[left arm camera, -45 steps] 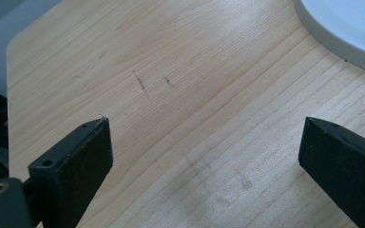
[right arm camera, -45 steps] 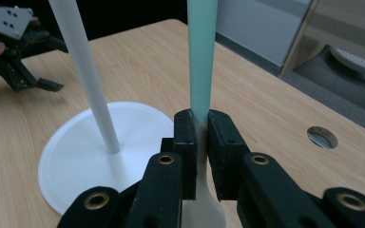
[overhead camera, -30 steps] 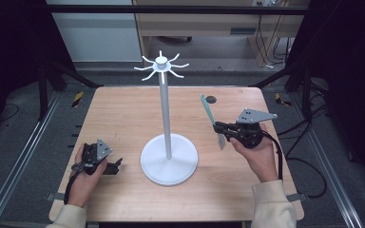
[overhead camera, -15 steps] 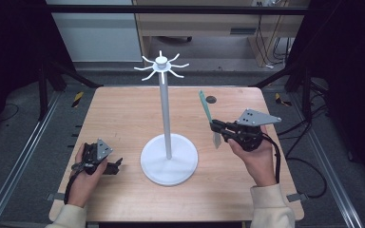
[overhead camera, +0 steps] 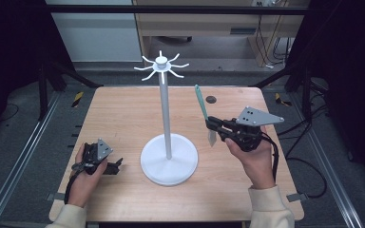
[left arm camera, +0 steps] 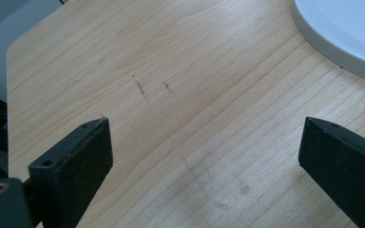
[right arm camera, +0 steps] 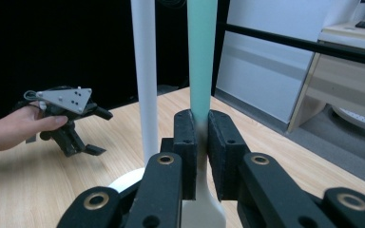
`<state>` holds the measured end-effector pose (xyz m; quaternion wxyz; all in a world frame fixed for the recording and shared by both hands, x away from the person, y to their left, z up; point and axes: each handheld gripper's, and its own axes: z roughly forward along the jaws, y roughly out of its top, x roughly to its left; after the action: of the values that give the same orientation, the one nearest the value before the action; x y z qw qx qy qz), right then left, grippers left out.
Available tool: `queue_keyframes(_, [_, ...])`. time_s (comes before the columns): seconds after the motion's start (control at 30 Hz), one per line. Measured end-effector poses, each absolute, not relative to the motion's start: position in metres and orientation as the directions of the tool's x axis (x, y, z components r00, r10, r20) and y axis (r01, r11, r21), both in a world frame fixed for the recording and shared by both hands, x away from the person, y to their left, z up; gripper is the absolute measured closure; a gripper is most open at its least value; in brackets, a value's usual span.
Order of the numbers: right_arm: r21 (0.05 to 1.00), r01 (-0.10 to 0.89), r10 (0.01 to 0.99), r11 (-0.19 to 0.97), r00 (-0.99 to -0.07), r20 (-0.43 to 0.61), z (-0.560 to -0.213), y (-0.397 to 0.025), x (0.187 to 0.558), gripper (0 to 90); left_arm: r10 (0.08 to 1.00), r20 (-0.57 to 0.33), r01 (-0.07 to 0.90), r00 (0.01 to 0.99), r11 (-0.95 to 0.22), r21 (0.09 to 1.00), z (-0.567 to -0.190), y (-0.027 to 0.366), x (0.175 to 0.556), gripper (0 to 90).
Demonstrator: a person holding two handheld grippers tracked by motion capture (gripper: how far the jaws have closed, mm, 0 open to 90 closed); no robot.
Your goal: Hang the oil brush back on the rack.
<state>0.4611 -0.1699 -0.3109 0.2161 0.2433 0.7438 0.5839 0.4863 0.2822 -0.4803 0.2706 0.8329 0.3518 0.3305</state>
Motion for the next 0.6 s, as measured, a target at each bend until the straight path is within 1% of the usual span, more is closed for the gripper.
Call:
queue_keyframes(0.27, [0.975,0.095,0.612,0.199,-0.789,-0.048,-0.304,-0.165,0.457,82.4,0.764,0.360,0.406,0.536,-0.607,0.683,-0.481,0.282,0.486,3.5])
queue_keyframes(0.6, [0.986,0.060,0.603,0.156,-0.797,-0.047,-0.288,-0.162,0.448,82.5,0.764,0.359,0.410,0.537,-0.608,0.680,-0.480,0.282,0.486,3.5])
